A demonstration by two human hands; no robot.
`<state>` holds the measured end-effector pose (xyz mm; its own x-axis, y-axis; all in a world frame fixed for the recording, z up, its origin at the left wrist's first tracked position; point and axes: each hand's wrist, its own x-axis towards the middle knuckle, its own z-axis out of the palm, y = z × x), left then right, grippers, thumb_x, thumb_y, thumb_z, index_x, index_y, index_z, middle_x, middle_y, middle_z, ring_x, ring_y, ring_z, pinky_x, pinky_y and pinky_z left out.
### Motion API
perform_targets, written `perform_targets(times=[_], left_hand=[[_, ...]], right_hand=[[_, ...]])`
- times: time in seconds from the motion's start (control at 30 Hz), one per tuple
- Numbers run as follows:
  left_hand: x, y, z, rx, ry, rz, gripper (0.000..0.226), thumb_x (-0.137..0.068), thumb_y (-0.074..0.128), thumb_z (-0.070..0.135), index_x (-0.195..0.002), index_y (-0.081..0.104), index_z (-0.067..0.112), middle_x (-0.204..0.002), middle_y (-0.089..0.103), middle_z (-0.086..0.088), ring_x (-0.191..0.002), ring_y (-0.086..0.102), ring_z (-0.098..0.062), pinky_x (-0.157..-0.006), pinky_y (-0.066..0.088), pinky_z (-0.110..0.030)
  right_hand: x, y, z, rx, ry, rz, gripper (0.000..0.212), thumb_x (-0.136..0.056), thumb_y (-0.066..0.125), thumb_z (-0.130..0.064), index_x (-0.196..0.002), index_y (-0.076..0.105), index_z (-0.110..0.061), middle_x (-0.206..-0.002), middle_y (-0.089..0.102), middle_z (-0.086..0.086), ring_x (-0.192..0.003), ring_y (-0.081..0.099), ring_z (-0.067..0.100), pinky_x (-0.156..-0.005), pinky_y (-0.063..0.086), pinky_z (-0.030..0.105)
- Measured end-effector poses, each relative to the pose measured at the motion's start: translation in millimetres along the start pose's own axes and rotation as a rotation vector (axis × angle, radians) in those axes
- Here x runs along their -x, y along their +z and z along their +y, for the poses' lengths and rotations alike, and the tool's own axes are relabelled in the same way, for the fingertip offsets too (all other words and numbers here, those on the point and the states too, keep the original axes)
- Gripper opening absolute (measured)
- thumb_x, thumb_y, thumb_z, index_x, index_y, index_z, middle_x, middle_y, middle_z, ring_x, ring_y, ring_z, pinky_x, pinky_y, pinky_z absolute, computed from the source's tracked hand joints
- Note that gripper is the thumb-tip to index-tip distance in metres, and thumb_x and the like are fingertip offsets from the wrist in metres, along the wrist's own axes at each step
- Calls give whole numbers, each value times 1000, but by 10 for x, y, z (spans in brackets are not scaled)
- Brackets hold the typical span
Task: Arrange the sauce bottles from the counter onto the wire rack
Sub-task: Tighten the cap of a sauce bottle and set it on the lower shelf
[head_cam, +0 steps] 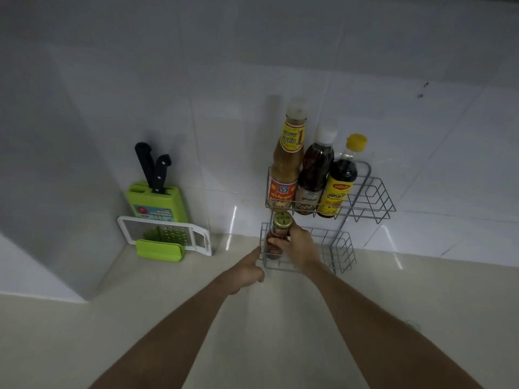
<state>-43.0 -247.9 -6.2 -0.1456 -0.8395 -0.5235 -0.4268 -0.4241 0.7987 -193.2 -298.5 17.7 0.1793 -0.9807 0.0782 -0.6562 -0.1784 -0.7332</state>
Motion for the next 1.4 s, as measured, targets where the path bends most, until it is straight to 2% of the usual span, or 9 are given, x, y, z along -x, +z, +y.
perform_targets(times=[0.17, 0.33, 0.47, 0.63, 0.8, 0.9, 1.13, 1.27, 1.4], left_hand=[[3, 3, -15, 2, 14, -20, 90, -80, 49, -8, -153, 7, 24, -162, 11, -3, -146, 17, -23, -108, 29, -30], [14, -22, 8, -29, 79, -52, 94, -78, 42, -14, -152, 6, 31, -160, 18, -2, -143, 23, -22, -97, 35, -26], [28, -2, -33, -32, 97, -69, 95, -77, 40, -17, -152, 5, 30, -160, 16, -1, -144, 17, -17, -99, 27, -23], [66, 1, -99, -54, 45, -33, 87, -82, 43, -12, -152, 6, 22, -160, 14, -2, -146, 16, -20, -100, 25, -21], [185, 41, -195, -87, -11, -18, 85, -86, 47, -7, -153, 3, 20, -162, 5, -2, -148, 11, -22, -115, 22, -31], [253, 28, -220, -98, 5, -18, 85, -86, 48, -7, -153, 4, 21, -162, 4, -3, -148, 11, -22, -116, 21, -32], [344, -20, -208, -104, 43, 33, 84, -86, 50, -4, -153, 7, 25, -162, 6, -2, -148, 12, -20, -117, 22, -30], [379, -23, -184, -120, 49, 58, 85, -86, 52, -1, -152, 8, 28, -162, 7, 0, -148, 13, -19, -113, 22, -27], [415, 3, -176, -121, 58, 69, 85, -85, 52, -1, -152, 8, 29, -162, 7, 1, -148, 13, -18, -112, 22, -26]], right_hand=[[-108, 9, 27, -3, 36, -45, 51, -80, 76, -29, -121, 53, -9, -114, 69, 11, -104, 65, 26, -83, 45, 24], [-127, 65, 4, -27, 38, -70, 51, -84, 72, -29, -126, 50, -10, -120, 67, 13, -109, 64, 28, -91, 48, 32], [-86, 106, 3, -11, 56, -70, 48, -89, 66, -32, -125, 47, -8, -121, 66, 14, -110, 63, 30, -94, 51, 41], [-45, 80, 36, -101, 120, -123, 43, -94, 58, -26, -131, 43, -10, -127, 63, 13, -114, 60, 29, -90, 48, 34], [-37, 55, -8, -215, 218, -221, 54, -92, 58, -16, -139, 33, -17, -135, 56, 10, -120, 55, 28, -90, 41, 34], [-39, 50, -32, -262, 250, -241, 57, -91, 60, -15, -140, 30, -18, -137, 54, 10, -123, 53, 29, -97, 42, 40], [43, 38, 48, -201, 228, -248, 68, -87, 65, -20, -142, 26, -20, -136, 54, 10, -104, 53, 21, -83, 40, 32], [134, 13, 85, -209, 222, -250, 75, -86, 68, -20, -145, 23, -20, -143, 48, 15, -122, 51, 28, -77, 39, 27], [250, -39, 84, -210, 184, -262, 80, -83, 73, -28, -146, 23, -19, -143, 50, 11, -118, 49, 19, -87, 34, 28]])
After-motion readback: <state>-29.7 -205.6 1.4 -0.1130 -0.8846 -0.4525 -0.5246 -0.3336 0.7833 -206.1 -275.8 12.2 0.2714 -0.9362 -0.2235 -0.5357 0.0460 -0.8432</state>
